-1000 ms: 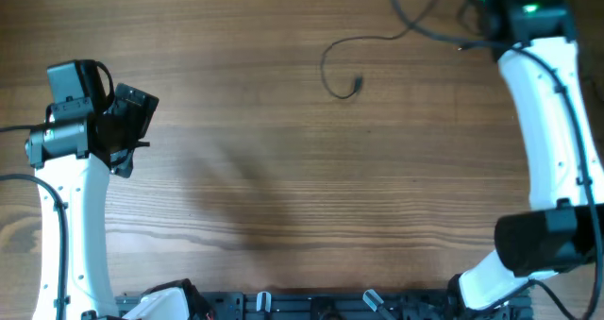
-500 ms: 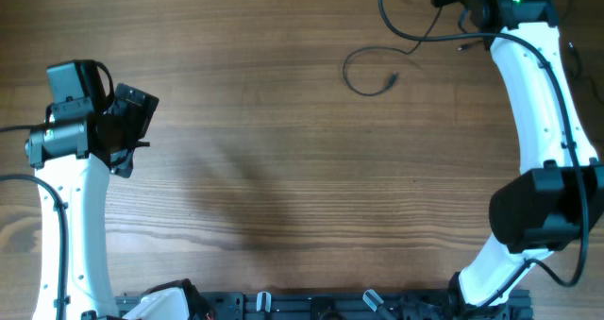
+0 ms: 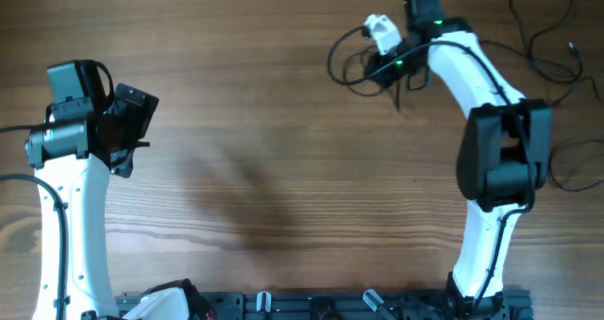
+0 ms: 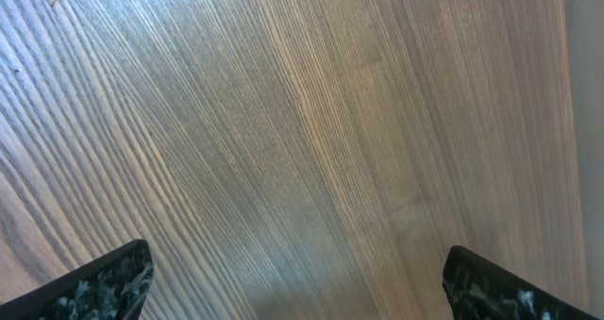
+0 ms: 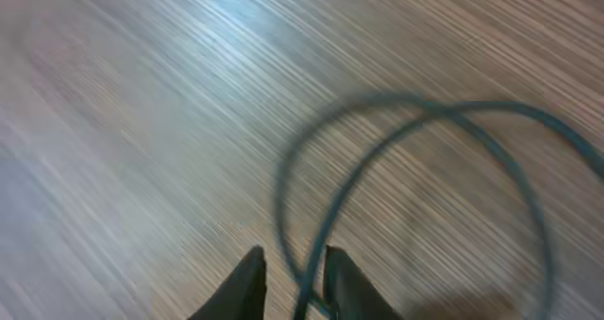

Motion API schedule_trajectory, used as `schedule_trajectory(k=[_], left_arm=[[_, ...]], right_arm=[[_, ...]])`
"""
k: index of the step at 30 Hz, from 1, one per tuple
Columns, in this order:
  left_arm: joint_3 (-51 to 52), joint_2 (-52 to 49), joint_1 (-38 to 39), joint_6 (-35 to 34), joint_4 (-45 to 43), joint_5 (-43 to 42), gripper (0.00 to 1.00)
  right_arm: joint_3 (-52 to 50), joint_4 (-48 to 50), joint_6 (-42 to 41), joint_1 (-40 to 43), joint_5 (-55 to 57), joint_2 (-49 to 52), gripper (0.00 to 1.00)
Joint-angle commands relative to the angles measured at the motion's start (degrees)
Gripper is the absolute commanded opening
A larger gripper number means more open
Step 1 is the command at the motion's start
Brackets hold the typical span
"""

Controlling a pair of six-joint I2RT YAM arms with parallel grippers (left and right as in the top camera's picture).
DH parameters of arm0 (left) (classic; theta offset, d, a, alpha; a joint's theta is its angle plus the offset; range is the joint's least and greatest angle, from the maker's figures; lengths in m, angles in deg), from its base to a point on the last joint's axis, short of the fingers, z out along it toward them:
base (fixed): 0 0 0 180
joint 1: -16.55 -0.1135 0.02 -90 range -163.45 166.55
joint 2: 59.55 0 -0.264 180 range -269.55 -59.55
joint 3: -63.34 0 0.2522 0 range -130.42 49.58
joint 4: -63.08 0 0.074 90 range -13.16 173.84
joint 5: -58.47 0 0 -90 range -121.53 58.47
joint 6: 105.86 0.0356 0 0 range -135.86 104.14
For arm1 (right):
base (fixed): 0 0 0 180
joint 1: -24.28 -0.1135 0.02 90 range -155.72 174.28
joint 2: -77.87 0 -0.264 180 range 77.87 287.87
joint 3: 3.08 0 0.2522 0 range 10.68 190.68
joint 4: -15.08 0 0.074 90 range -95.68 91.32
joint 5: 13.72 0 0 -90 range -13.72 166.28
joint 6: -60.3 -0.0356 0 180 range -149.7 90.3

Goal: Untangle cables

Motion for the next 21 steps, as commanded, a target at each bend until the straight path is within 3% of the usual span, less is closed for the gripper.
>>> schedule_trajectory(k=[1,2,3,5,6,9,11,13,14,16,21], left_arm=[[-0.3,0.5,-0.4,0.7,-0.1,0.8,1.0],[-0.3,0.5,-0.4,0.7,-0.1,0.8,1.0],[-0.3,0.5,-0.4,0.7,-0.1,0.8,1.0],[-0.3,0.5,-0.4,0.7,-0.1,0.8,1.0],[-0.3,0.5,-0.4,0.7,-0.1,0.8,1.0],[-0.3,0.5,-0.4,0.7,-0.1,0.8,1.0],[-0.3,0.5,-0.4,0.7,-0.1,0.8,1.0],[-0.3,0.5,-0.4,0.7,-0.1,0.8,1.0],[-0.3,0.5,-0.4,0.7,-0.1,0.8,1.0],[-0.3,0.5,-0.4,0.7,-0.1,0.8,1.0],[-0.3,0.5,-0.4,0.7,-0.1,0.8,1.0]], right_arm=[[0.0,0.9,-1.4,-4.0,5.2,0.5,0.43],[0.0,1.2,-1.4,-5.3,8.2,0.7,0.5],[0.0,1.7,-1.4,-6.3,10.7,0.9,0.62],[0.0,3.7,-2.0,-8.5,18.1,1.1,1.0],[0.0,4.9,-5.3,-8.7,21.5,1.1,1.0],[0.0,6.9,-27.5,-7.9,35.6,1.1,1.0],[0.0,5.3,-41.4,-6.4,35.8,1.1,1.0],[0.0,-1.1,-61.4,-4.1,33.3,1.1,1.0],[0.0,-3.3,-66.1,-3.5,31.0,1.1,0.95],[-0.6,-4.7,-68.8,-3.4,28.5,1.1,0.84],[-5.0,-3.3,-68.9,-3.5,29.1,1.1,0.75]])
